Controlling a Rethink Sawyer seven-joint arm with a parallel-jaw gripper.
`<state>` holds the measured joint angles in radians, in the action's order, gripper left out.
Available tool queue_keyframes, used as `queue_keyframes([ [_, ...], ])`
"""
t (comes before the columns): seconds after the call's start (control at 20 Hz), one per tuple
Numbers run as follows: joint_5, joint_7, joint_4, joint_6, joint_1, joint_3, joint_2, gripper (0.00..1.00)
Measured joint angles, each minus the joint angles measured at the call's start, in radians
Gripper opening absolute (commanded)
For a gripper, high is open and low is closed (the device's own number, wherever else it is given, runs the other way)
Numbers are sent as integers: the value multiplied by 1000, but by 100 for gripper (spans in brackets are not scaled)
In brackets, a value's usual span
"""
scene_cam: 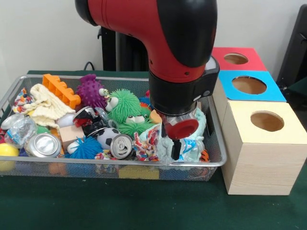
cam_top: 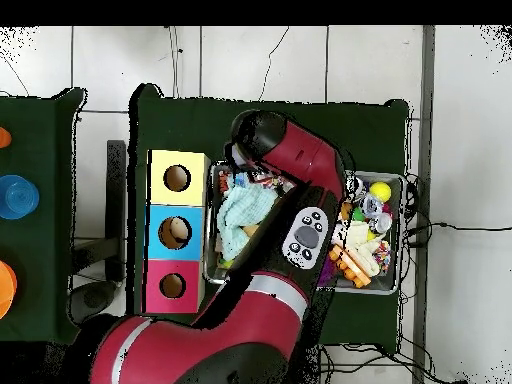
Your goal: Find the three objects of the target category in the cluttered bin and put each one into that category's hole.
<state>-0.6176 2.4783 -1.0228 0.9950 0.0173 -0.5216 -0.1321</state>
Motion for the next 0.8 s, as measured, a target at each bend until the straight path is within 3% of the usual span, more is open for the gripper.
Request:
queue_keyframes([
  [0.1,0,0,0,0,0,2,0,100],
  [0.15,0,0,0,2,-1,7,0,0],
  [0.8,1,0,2,3,-2,12,-12,0],
])
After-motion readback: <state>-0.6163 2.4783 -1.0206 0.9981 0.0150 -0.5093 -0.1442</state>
